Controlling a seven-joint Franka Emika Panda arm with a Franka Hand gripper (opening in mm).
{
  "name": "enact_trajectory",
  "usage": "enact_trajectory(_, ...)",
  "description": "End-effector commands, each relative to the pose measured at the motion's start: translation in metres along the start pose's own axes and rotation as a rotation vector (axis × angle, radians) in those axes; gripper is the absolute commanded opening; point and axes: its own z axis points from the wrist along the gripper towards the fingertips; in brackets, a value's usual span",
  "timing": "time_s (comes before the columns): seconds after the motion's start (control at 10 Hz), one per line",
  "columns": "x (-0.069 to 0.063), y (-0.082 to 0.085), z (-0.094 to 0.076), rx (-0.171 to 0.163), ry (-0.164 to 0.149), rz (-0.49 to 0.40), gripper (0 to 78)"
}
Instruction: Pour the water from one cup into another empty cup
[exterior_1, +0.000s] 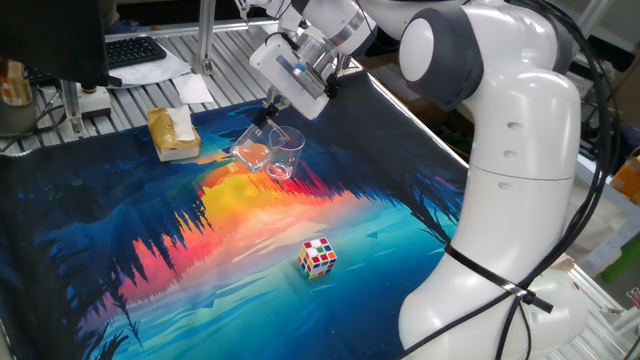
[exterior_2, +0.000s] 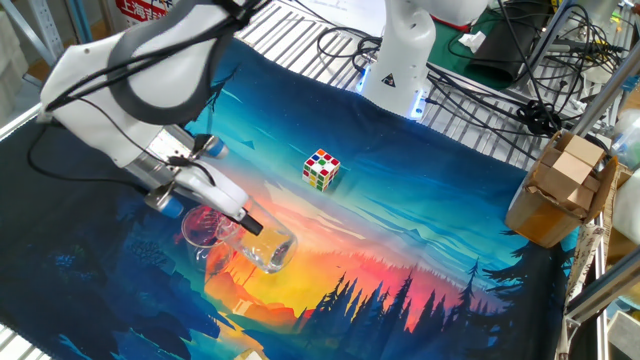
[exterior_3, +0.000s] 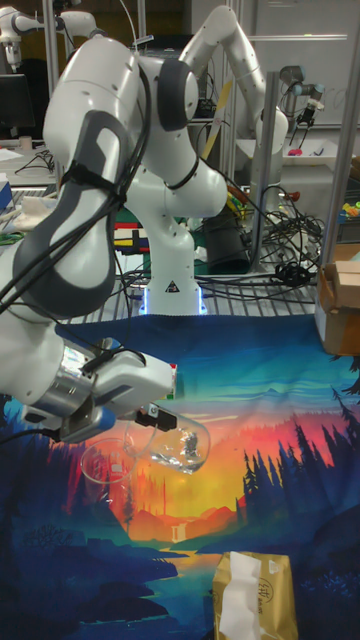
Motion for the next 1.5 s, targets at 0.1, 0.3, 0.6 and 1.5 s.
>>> enact_trajectory(0.1, -0.0002, 0.0004, -0.0038, -0.026, 0.020, -0.002, 1.2)
enact_trajectory(0.3, -0.0001, -0.0011, -0.0052, -0.045, 0.032, -0.003, 1.2)
enact_trajectory(0.6, -0.0003, -0.0021, -0.0060, -0.077, 0.048, 0.002, 1.2)
enact_trajectory(1.5, -0.0003, -0.0009, -0.0080, -0.184, 0.105, 0.023, 1.2)
